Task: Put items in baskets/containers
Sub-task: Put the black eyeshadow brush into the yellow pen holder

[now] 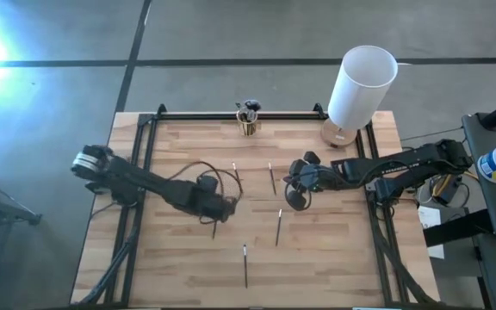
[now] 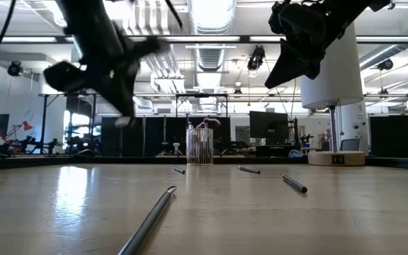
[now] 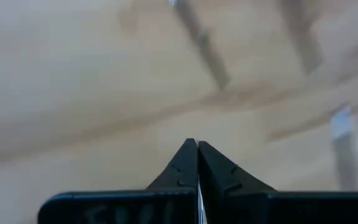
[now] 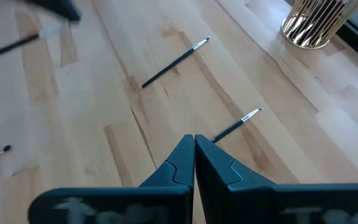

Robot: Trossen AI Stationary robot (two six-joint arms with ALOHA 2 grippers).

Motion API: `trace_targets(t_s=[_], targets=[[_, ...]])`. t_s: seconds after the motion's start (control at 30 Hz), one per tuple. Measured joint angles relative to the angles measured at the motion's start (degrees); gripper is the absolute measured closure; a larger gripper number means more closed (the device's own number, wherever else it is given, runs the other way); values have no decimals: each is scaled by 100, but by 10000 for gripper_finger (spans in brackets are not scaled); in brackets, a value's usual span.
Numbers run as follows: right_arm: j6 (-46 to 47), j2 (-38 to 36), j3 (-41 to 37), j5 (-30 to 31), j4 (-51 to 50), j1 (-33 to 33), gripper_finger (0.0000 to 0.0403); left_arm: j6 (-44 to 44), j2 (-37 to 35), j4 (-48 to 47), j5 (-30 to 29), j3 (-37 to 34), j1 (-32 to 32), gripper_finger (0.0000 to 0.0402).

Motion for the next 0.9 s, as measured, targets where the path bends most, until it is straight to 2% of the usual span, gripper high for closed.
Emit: trace_targets(t_s=[0.07,0.17,0.23,0.33,0.4,0.47,0.6,0.73,0.9], targets=[[-2,0,0,0,9,0,394,165,-336,56,-498,0,-1,401],[-2,0,0,1,77,-4,394,889,-805,332,-1212,-9,25,401],[-2,0,0,31,190,-15,394,1749,-1098,715,-1535,-20,94,401],[-2,0,-6,235,524,-20,394,3400,-1521,1772,-1424,-214,357,401],[22,0,-8,416,756,-20,394,4527,-1786,2736,-974,-499,644,401],[135,0,-9,626,953,-26,394,5472,-2052,3770,-255,-895,1071,401],[340,0,-9,998,1203,-42,394,6823,-2446,6094,1142,-1858,2140,401],[602,0,-9,1291,1368,-42,394,7156,-2485,7938,2242,-2667,3612,401],[996,0,-9,1530,1612,-42,394,7060,-1986,9168,3601,-3014,5263,401]])
